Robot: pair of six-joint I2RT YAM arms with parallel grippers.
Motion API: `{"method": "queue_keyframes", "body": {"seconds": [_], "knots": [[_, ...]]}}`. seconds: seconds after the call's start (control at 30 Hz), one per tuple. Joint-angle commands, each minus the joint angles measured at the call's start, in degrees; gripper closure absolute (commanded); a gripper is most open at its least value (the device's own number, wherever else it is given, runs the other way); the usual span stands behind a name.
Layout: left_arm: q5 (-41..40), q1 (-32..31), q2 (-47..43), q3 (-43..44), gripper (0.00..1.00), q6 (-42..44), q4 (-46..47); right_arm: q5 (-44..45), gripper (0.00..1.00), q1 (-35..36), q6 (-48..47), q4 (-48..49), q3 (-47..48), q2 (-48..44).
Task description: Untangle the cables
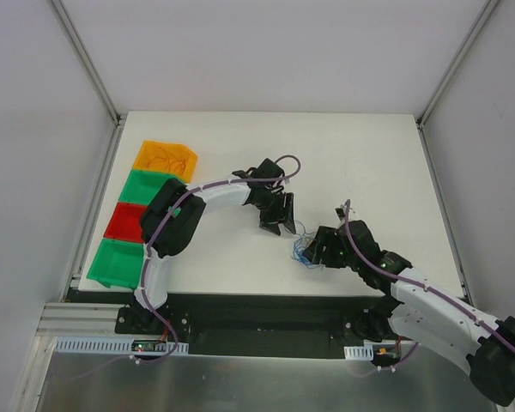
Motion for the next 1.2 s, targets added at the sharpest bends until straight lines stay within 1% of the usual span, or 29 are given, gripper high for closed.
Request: {"method": "queue_keyframes", "body": {"seconds": [0.0, 0.03, 0.1, 0.13, 0.2, 0.4, 0.47, 0.57, 0.6, 0.67, 0.7, 0.73, 0.77, 0.83, 0.87, 0.93, 1.07, 1.17], "knots": [[3.5, -0.8, 0.6, 1.6, 0.56, 1.2, 1.9, -0.9, 0.34, 2.1, -1.4, 1.6, 3.3, 1.2], [3.8, -0.8, 0.5, 1.7, 0.68, 2.4, 2.1, -0.8, 0.34, 3.3, -1.5, 1.8, 3.6, 1.3], [3.8, -0.8, 0.0, 2.2, 0.84, 4.1, 2.1, 0.3, 0.34, 5.2, -1.2, 0.6, 4.1, 1.3], [3.1, -0.7, -0.6, 2.1, 0.91, 4.4, 2.0, 5.4, 0.34, 6.2, -0.3, -1.1, 4.6, 1.4], [2.3, -0.8, -2.0, 1.8, 1.00, 5.5, 2.0, 11.6, 0.33, 7.0, 3.1, -5.3, 5.6, 2.0], [-0.1, -0.9, -8.1, 0.4, 1.00, 7.4, 2.8, 20.6, 0.19, 7.0, 11.6, -7.3, 7.6, 6.7], [-1.3, -1.3, -10.3, 0.2, 1.00, 8.1, 2.9, 21.5, 0.19, 6.9, 12.3, -7.1, 8.9, 9.0], [-3.3, -1.5, -13.0, -0.5, 1.00, 8.6, 2.9, 20.4, 0.21, 7.0, 12.2, -6.2, 10.5, 11.7], [-3.2, -1.4, -13.4, -0.5, 0.95, 8.5, 2.8, 20.3, 0.21, 7.1, 12.2, -5.8, 10.5, 12.0], [-3.2, -1.5, -13.9, -0.8, 0.62, 7.9, 2.8, 20.8, 0.21, 7.1, 12.3, -5.5, 9.9, 11.8], [-3.0, -1.4, -13.6, -0.9, 0.48, 7.1, 2.7, 21.0, 0.21, 7.0, 12.4, -5.5, 9.6, 11.3], [-2.5, -1.4, -12.8, -0.8, 0.38, 6.5, 2.6, 21.2, 0.21, 7.1, 12.4, -5.5, 9.3, 10.6], [-2.0, -1.3, -12.1, -0.6, 0.34, 5.9, 2.7, 21.3, 0.21, 7.1, 12.3, -5.6, 9.0, 9.5], [0.2, -0.8, -10.7, -0.5, 0.30, 4.3, 2.8, 21.4, 0.21, 7.1, 12.0, -6.0, 8.5, 6.9], [1.3, -0.4, -9.8, -0.2, 0.27, 3.5, 2.9, 21.4, 0.21, 7.0, 11.6, -6.0, 8.2, 5.5], [3.8, 0.6, -8.7, 0.0, 0.27, 2.1, 3.5, 22.1, 0.21, 7.1, 11.3, -6.0, 7.2, 2.2], [6.2, 2.6, -7.3, -2.6, 0.27, -1.5, 6.8, 23.6, 0.21, 7.1, 11.5, -6.4, 4.6, -3.4], [8.2, 3.3, -6.0, -5.2, 0.23, -5.7, 10.0, 23.5, 0.21, 7.1, 11.6, -7.0, 3.4, -6.2]]}}
